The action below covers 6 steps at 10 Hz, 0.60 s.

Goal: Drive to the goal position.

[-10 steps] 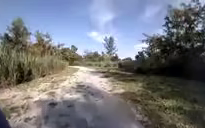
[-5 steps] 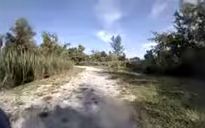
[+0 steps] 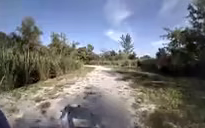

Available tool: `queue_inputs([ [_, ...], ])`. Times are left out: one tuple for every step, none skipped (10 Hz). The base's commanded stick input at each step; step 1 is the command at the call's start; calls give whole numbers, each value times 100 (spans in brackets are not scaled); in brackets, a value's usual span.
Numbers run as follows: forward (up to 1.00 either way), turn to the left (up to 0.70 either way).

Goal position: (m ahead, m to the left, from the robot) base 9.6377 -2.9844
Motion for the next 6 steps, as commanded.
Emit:
queue_inputs([
  [70,0],
  [70,0],
  [79,0],
  [85,0],
  [85,0],
  [85,-9],
])
